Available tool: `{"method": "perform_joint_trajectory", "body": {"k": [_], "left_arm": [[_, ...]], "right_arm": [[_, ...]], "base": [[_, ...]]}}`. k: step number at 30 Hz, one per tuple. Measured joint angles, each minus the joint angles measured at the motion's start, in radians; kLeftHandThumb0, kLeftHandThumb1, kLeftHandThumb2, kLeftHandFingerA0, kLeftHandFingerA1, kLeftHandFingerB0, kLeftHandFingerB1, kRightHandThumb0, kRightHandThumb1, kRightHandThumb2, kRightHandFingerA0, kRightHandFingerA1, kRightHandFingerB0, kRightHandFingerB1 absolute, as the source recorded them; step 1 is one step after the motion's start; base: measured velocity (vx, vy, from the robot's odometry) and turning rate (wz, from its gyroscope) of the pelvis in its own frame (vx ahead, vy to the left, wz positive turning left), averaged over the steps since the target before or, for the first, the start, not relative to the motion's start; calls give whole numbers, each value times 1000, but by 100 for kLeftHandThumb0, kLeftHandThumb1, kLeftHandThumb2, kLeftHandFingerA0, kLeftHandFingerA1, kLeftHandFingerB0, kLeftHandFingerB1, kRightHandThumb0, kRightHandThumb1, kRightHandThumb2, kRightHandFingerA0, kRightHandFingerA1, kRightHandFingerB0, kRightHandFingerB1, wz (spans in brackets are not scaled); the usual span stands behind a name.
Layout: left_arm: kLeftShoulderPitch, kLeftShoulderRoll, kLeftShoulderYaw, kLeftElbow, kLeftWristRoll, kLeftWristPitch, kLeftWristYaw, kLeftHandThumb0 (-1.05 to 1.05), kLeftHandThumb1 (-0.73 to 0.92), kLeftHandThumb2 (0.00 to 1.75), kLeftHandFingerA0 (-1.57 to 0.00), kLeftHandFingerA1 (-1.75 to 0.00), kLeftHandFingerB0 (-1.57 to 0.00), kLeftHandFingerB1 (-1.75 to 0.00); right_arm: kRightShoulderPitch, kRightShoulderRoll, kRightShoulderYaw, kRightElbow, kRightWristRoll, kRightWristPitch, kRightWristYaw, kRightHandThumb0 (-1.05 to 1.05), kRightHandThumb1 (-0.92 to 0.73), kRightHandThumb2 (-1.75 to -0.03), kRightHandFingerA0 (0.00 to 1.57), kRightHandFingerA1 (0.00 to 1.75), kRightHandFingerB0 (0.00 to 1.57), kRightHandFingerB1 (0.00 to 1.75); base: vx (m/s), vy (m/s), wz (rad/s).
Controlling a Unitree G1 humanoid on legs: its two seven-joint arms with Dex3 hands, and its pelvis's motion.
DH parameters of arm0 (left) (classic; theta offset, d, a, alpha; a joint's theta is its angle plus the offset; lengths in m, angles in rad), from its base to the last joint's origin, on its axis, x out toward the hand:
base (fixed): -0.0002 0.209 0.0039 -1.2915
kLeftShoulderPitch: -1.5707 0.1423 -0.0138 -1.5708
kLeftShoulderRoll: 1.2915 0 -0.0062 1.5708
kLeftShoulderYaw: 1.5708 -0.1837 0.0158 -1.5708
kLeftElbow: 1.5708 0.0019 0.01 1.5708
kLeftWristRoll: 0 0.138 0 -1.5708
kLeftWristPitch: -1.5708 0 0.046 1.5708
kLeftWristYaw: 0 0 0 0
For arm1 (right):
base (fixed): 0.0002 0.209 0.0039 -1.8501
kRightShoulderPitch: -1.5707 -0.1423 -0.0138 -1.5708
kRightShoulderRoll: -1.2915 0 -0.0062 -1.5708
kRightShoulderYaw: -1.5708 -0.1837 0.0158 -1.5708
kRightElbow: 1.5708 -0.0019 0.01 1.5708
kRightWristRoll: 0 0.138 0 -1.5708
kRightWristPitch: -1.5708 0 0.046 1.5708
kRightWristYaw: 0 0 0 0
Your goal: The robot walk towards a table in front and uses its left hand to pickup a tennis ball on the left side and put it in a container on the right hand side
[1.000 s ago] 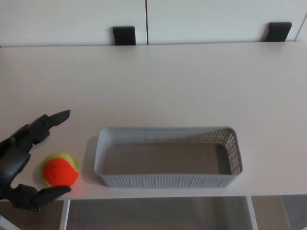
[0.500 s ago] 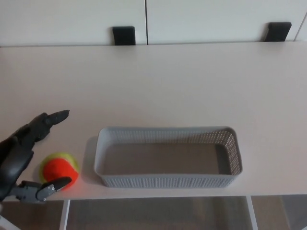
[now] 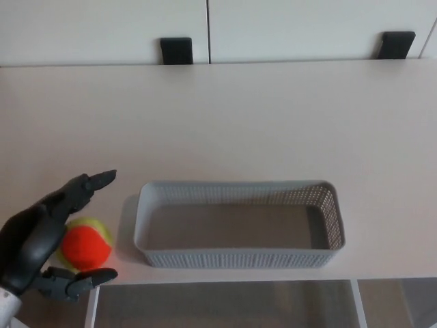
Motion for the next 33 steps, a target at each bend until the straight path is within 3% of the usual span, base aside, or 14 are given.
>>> {"method": "perform_joint_trajectory", "body": {"k": [14,17,18,19,20,21,23,24,25,26,28,29,30,33], "left_arm": [[20,-1,-37,60,39,2,24,-43,37,62,-34,-49,-18,-35],[17,-1,-39,83,48,1,39,-45,45,66,-38,-50,-19,-36],[15,0,-38,90,54,2,47,-31,64,59,-65,-51,-26,-31],[14,0,-38,94,57,3,52,-31,64,59,-65,-51,-26,-31],[14,-1,-36,95,60,6,60,-25,86,66,-103,-62,-43,-36],[13,-3,-31,95,60,12,68,-25,86,66,-103,-62,-43,-36],[10,-7,-23,94,60,25,78,-23,89,66,-116,-71,-59,-42],[10,-9,-20,94,60,29,82,-23,89,66,-116,-71,-59,-42],[9,-12,-18,94,59,33,87,-18,83,65,-113,-92,-76,-49],[8,-14,-17,95,59,35,92,-18,83,65,-113,-92,-76,-49],[7,-18,-15,97,59,35,103,-8,84,64,-104,-106,-90,-74],[6,-23,-13,96,58,35,112,-8,84,64,-104,-106,-90,-74],[5,-28,-11,95,59,35,120,-8,80,72,-102,-115,-87,-91],[7,-42,-10,88,59,36,138,-6,82,71,-101,-118,-83,-95]], "right_arm": [[-1,0,-3,-6,1,8,-1,-14,-51,-54,59,44,40,38],[-1,0,-3,-6,1,8,-2,-13,-52,-55,60,44,41,38],[-2,-1,-3,-6,1,9,-2,-13,-52,-55,60,44,41,38],[-3,-1,-3,-6,1,9,-3,-13,-52,-55,60,44,41,38],[-3,-1,-4,-6,1,10,-3,-14,-52,-55,62,45,40,38],[-3,-1,-4,-6,1,11,-3,-14,-52,-55,62,45,40,38],[-3,-1,-5,-6,1,12,-3,-15,-51,-55,62,45,42,38],[-3,-1,-6,-6,1,12,-3,-15,-51,-55,62,45,42,38],[-3,-1,-7,-6,1,14,-3,-16,-51,-55,61,45,41,38],[-3,-1,-8,-6,1,15,-3,-16,-51,-55,61,45,41,38],[-4,-1,-9,-6,1,15,-3,-16,-52,-55,61,45,42,38],[-5,-1,-9,-6,1,16,-3,-16,-52,-55,61,45,42,38],[-7,-1,-9,-6,1,16,-3,-18,-54,-56,62,45,42,38],[-11,-1,-10,-6,1,17,-3,-18,-55,-56,61,45,42,38]], "base": [[0,0,0],[0,0,0],[0,0,0],[0,0,0],[0,0,0],[0,0,0],[0,0,0],[0,0,0],[0,0,0],[0,0,0],[0,0,0],[0,0,0],[0,0,0],[0,0,0]]}}
